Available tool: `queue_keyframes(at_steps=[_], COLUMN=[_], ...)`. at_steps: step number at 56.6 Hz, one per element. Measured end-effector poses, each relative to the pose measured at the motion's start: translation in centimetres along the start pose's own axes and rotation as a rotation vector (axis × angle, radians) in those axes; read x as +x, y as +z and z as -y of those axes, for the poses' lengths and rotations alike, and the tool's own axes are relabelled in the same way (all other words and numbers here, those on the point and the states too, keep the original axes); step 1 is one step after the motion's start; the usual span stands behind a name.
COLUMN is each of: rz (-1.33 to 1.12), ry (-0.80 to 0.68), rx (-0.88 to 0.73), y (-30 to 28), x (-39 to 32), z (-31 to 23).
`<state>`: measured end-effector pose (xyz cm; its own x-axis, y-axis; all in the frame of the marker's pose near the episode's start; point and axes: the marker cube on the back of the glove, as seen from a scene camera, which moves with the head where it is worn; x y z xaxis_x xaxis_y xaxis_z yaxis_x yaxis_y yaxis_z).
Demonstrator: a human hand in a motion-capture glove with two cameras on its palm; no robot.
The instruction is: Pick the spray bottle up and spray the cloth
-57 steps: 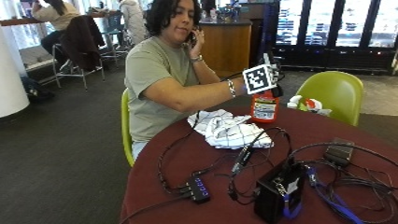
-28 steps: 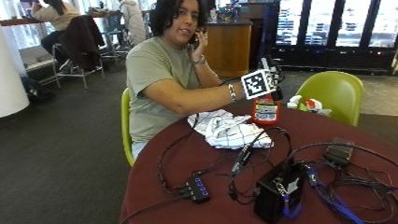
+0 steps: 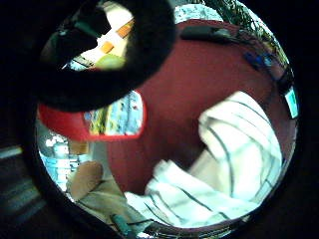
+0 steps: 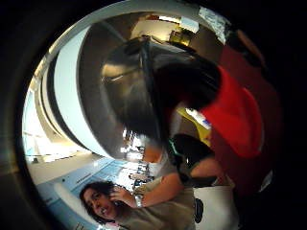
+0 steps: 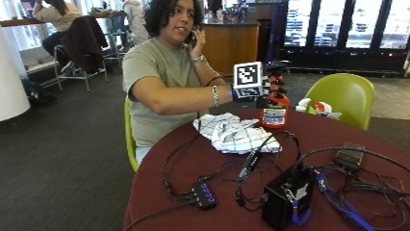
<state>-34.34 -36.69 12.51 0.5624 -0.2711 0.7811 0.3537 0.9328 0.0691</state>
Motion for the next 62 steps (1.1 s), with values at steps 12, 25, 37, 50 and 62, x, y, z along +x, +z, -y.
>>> queue_keyframes(at_steps=[12, 25, 37, 50, 62], rz=[-0.394, -0.543, -0.7, -0.728, -0.678], ry=[-0.021, -0.025, -0.039, -0.026, -0.004], rx=[-0.067, -0.054, -0.079, -0.096, -0.128], y=[-4.5, -9.2, -11.8, -12.0, -10.6], x=[1.7, 1.1, 0.4, 0.9, 1.7], z=[-7.0, -15.0, -19.9, -23.4, -25.0])
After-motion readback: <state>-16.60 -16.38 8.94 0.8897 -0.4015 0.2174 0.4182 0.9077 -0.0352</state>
